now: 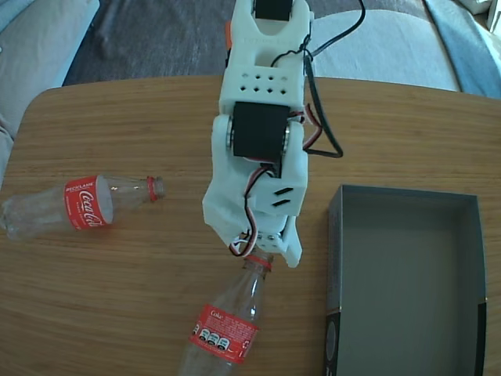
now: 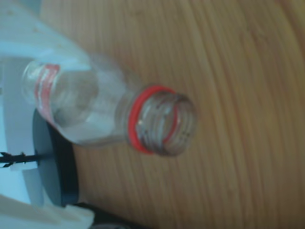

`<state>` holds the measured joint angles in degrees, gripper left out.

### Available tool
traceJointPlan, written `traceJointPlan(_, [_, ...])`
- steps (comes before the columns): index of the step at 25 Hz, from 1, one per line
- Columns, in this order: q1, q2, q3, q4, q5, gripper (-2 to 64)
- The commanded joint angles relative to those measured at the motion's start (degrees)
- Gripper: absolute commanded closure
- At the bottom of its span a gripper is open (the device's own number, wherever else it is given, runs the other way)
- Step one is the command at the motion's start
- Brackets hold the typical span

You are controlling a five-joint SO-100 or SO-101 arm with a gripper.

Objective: Grasp the bottles and put them in the box.

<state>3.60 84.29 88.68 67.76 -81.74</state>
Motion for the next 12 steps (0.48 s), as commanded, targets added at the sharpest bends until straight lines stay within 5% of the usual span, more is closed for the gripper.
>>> traceJointPlan(1, [1.3, 0.4, -3.3, -0.4, -0.3, 20.3])
traceJointPlan(12, [2.0, -4.3, -3.2, -8.8, 0.3, 16.0])
